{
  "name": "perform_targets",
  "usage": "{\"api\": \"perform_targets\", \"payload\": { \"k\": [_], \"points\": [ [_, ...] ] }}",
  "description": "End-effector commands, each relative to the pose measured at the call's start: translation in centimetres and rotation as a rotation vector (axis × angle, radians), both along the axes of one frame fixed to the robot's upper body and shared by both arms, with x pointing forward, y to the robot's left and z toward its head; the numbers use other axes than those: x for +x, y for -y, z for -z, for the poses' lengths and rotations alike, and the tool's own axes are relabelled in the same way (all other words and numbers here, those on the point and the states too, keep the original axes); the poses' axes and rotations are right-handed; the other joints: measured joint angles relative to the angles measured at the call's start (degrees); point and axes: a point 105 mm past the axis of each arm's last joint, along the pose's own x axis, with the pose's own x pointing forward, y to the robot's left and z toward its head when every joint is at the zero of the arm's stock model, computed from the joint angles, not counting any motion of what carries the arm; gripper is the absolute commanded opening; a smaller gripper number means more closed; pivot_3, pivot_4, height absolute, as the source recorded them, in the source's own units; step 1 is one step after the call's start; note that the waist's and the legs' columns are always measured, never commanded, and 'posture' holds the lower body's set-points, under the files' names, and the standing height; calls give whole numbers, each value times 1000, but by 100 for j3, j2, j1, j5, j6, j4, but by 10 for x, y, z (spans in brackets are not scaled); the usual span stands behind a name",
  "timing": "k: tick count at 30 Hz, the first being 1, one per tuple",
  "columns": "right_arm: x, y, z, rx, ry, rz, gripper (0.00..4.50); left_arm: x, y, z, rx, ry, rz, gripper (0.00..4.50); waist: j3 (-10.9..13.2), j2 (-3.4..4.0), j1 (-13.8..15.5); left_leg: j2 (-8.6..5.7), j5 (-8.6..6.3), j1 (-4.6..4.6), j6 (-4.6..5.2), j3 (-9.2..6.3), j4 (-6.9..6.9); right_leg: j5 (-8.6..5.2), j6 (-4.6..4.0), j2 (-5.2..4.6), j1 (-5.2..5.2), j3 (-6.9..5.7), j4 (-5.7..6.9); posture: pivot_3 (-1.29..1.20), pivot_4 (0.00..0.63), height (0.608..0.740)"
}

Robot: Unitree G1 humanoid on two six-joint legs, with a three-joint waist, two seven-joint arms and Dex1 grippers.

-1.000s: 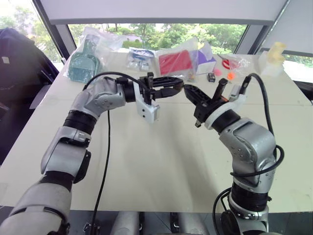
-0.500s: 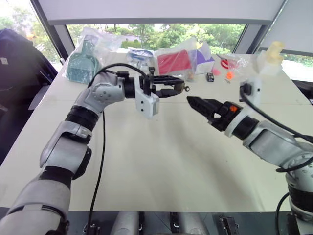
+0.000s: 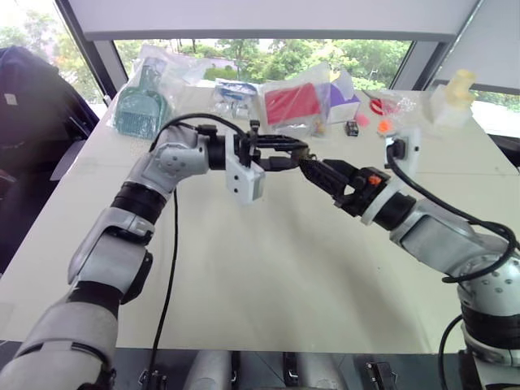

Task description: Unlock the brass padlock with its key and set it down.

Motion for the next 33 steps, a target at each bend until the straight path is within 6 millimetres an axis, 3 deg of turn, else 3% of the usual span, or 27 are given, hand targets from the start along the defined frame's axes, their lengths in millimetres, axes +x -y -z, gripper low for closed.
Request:
{"api": "perform_targets", "payload": {
  "k": [1,7,10,17,22,29,30,33],
  "points": [
    [1,-2,-10,16,39,-1,4364,-7,3,-12,-48,20,33,683,0,0,-2,0,0,0,0,0,0,0,0,0,0,0,0,0,150,740],
    [3,-8,-10,18,37,-20,4364,-10,4,-14,-65,5,43,683,0,0,-4,-1,0,0,0,0,0,0,0,1,0,0,0,0,150,740],
    [4,-9,-9,12,40,-22,3482,-10,3,-13,-69,-10,41,683,0,0,-6,-1,0,0,0,0,0,0,0,1,0,0,0,0,150,740],
    [6,-10,-8,21,28,-16,36,-9,2,-14,-70,-15,31,683,0,0,-2,-1,0,0,0,0,0,0,0,1,0,0,0,0,150,740],
    [8,-11,-5,13,15,-8,30,-5,2,-13,-72,-63,5,683,0,0,-4,-2,0,0,0,0,0,0,0,1,0,0,0,0,150,740],
    [14,-9,-3,-12,11,14,30,2,-4,-15,-87,-299,-30,4153,0,0,-20,-2,0,1,0,0,0,0,0,2,0,0,1,0,150,740],
    [14,-9,-2,-17,9,12,30,5,-5,-20,-118,-331,-45,4407,0,0,-23,-1,0,1,0,0,0,0,0,2,0,0,1,0,150,740],
    [14,-7,-1,-25,8,17,30,14,-11,-28,-158,-481,-87,4407,0,0,-10,-2,0,1,0,0,2,0,0,3,0,0,2,0,150,740]
  ]
}}
